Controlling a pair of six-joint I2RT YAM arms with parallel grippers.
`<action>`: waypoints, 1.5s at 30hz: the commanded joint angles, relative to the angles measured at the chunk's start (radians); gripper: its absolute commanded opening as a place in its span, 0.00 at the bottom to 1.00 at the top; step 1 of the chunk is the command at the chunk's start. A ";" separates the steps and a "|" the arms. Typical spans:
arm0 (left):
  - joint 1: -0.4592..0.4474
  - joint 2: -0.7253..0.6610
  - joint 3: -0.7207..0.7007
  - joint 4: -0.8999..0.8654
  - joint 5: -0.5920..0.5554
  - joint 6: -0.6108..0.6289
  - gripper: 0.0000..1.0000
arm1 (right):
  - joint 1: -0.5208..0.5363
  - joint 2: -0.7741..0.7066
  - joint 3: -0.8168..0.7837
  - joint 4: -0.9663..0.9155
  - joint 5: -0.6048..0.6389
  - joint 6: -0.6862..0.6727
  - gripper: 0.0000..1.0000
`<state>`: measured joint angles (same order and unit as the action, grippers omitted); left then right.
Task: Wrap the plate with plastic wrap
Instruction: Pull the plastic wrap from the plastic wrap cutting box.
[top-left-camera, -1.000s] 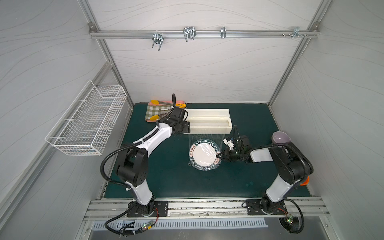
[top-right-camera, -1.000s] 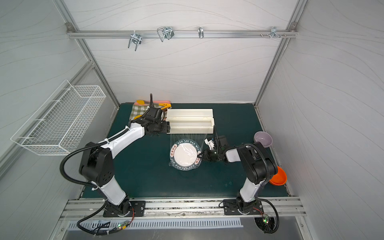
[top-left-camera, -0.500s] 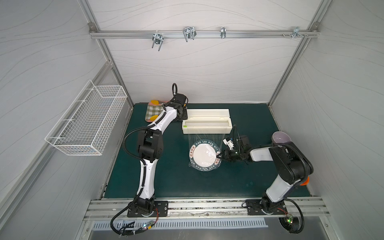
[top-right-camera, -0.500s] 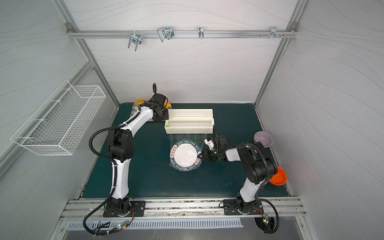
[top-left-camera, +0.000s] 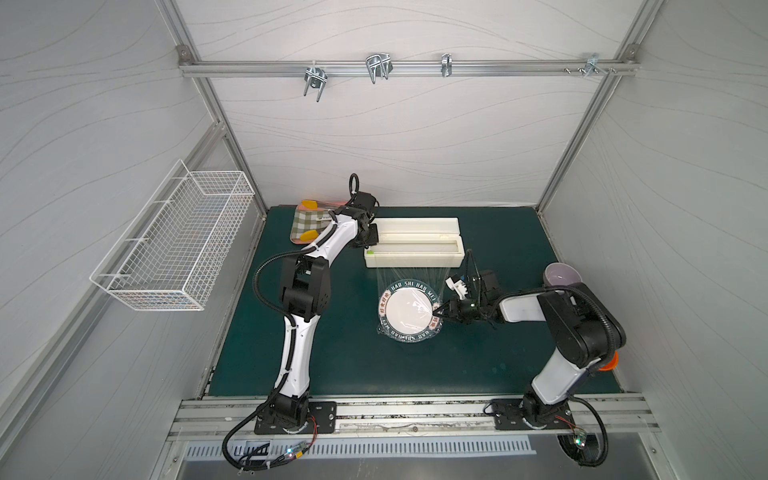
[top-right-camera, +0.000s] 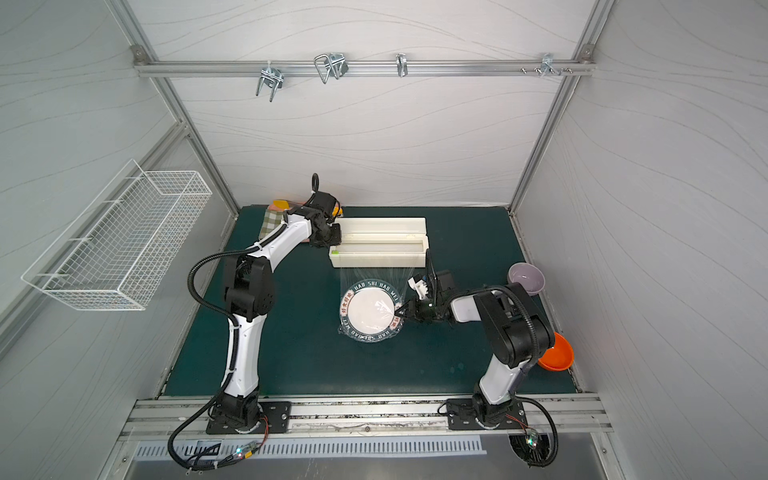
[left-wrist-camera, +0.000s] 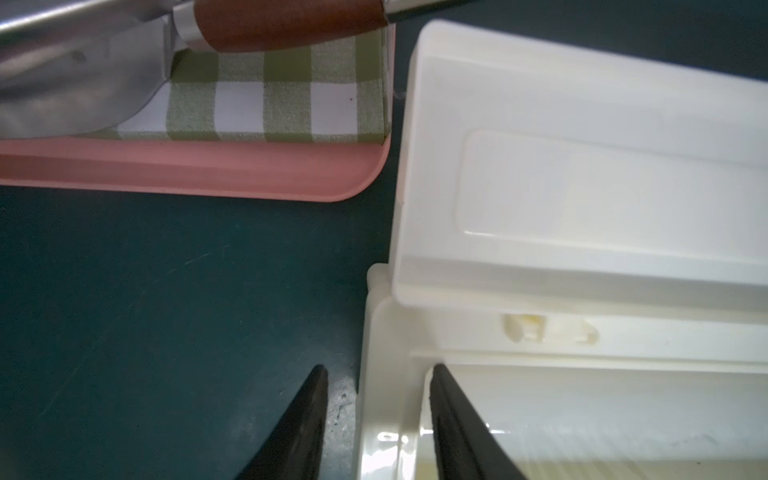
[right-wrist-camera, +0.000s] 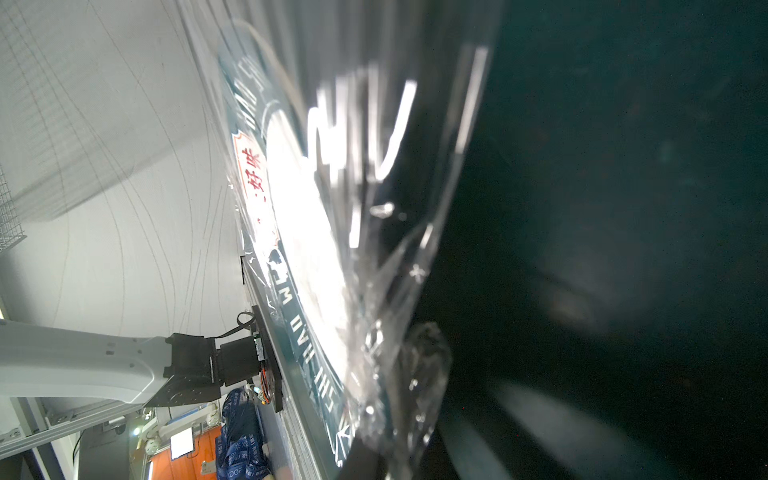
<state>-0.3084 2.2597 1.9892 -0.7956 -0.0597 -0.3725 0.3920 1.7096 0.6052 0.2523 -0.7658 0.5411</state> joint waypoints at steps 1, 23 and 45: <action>-0.003 0.021 -0.020 -0.006 0.007 0.001 0.42 | 0.005 0.012 0.020 -0.015 -0.068 -0.026 0.00; 0.037 0.026 0.001 0.080 -0.120 -0.156 0.00 | 0.060 -0.090 -0.075 -0.108 -0.118 -0.056 0.00; 0.071 -0.062 -0.204 0.202 -0.050 -0.184 0.08 | 0.084 -0.031 -0.094 -0.226 -0.048 -0.081 0.00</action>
<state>-0.2939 2.1830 1.8347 -0.6529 -0.0383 -0.4278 0.4385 1.6402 0.5423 0.1944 -0.7509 0.5175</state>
